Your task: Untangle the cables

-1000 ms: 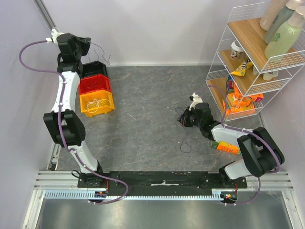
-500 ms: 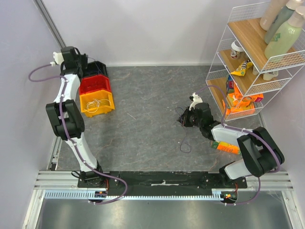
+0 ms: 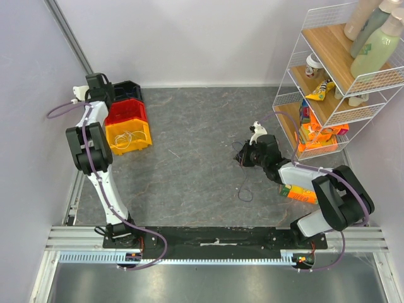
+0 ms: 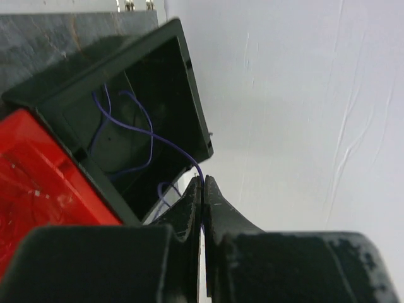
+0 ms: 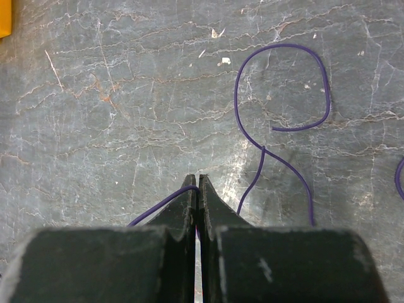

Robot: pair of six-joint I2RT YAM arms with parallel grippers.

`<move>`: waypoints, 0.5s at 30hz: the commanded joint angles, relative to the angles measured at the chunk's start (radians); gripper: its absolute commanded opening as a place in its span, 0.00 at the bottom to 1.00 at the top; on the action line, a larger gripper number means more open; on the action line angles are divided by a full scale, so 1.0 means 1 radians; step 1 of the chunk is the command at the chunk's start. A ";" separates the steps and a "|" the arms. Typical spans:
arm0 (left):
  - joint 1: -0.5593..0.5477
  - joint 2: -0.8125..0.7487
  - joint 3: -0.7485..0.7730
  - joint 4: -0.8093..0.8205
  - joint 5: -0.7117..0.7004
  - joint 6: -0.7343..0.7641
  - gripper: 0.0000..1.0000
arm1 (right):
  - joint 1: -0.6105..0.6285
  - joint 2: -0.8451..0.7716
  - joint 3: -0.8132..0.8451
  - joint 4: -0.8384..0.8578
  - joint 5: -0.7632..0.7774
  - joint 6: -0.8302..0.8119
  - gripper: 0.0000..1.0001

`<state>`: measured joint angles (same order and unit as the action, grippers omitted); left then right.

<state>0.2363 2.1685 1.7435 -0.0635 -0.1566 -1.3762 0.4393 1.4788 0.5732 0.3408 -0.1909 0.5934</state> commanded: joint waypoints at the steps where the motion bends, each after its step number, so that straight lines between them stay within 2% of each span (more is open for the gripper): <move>1: 0.038 0.088 0.123 -0.021 -0.041 -0.096 0.02 | 0.001 0.011 0.043 0.015 -0.016 0.002 0.00; 5: 0.046 0.166 0.267 -0.108 -0.018 -0.032 0.02 | 0.001 0.020 0.051 0.014 -0.018 0.003 0.00; 7: 0.046 0.172 0.268 -0.099 0.008 -0.030 0.03 | -0.001 0.026 0.054 0.010 -0.019 0.003 0.00; 9: 0.046 0.171 0.266 -0.099 0.035 -0.015 0.18 | -0.001 0.032 0.057 0.010 -0.018 0.006 0.00; 10: 0.044 0.160 0.260 -0.101 0.045 -0.015 0.38 | -0.001 0.032 0.057 0.012 -0.016 0.006 0.00; 12: 0.046 0.131 0.235 -0.098 0.063 -0.012 0.65 | 0.001 0.032 0.056 0.015 -0.019 0.008 0.00; 14: 0.046 0.079 0.176 -0.055 0.095 -0.003 0.79 | 0.003 0.032 0.056 0.018 -0.022 0.008 0.00; 15: 0.044 0.042 0.141 -0.033 0.110 -0.004 0.82 | 0.003 0.031 0.054 0.021 -0.024 0.008 0.00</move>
<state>0.2806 2.3302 1.9526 -0.1459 -0.1051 -1.3956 0.4397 1.5066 0.5953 0.3351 -0.2028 0.5949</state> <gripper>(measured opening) 0.751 0.011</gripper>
